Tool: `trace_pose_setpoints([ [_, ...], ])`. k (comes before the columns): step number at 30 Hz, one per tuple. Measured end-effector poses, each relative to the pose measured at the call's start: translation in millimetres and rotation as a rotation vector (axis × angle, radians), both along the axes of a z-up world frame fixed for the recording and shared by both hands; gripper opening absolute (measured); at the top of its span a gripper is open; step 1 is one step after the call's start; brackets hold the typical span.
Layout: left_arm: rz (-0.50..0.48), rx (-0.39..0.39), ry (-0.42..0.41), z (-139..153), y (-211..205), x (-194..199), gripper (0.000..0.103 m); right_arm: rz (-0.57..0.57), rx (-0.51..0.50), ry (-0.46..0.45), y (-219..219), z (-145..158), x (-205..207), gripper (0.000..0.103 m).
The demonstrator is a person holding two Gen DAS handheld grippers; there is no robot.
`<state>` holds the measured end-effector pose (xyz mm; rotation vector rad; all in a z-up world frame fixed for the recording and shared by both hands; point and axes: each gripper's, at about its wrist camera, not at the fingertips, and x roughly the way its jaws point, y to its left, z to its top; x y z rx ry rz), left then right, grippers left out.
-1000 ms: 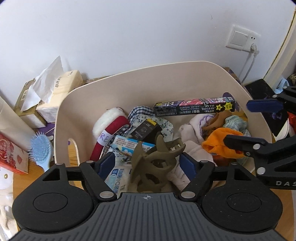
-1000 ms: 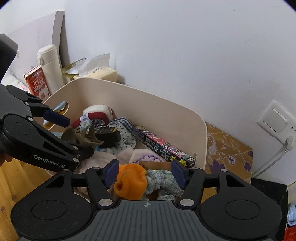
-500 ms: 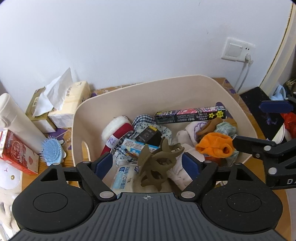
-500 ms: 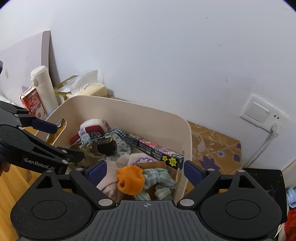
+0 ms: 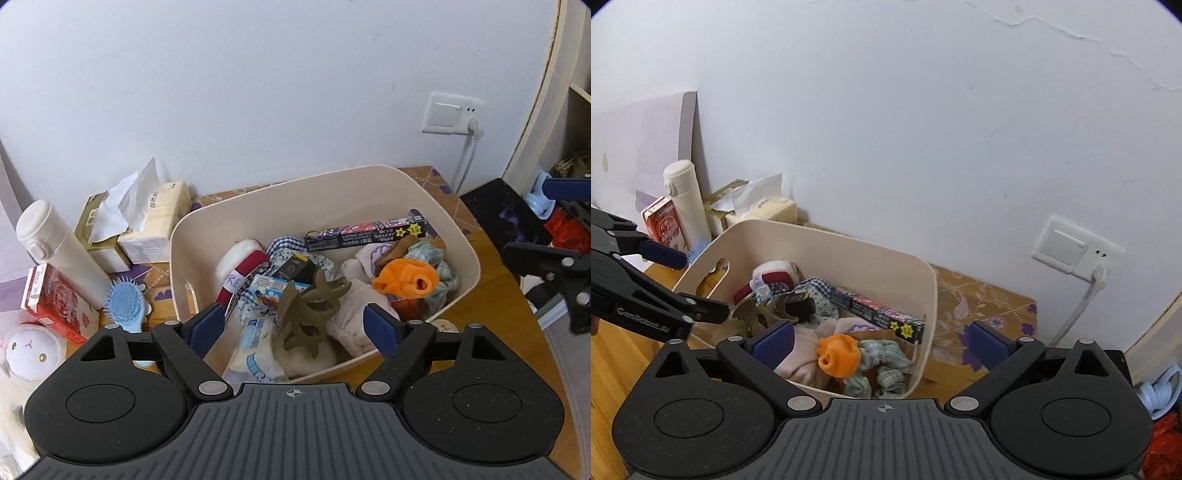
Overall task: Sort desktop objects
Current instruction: 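Pull both tools back from the basket toward the table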
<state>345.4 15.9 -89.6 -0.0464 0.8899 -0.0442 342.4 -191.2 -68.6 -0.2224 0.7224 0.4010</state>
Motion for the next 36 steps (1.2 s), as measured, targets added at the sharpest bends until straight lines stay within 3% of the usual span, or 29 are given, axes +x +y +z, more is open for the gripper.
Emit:
trace_pose_setpoints([
  [21,0.009,-0.083,-0.059,30,-5,-66,0.084,0.001,0.033,-0.078,-32,20,-64,0.103],
  [33,-0.001,-0.134,-0.016,13,-20,-112,0.084,0.009,0.037,-0.076,-46,8,-99,0.103],
  [36,-0.027,-0.113,0.0,5,-30,-124,0.084,0.015,0.034,-0.066,-50,1,-105,0.103],
])
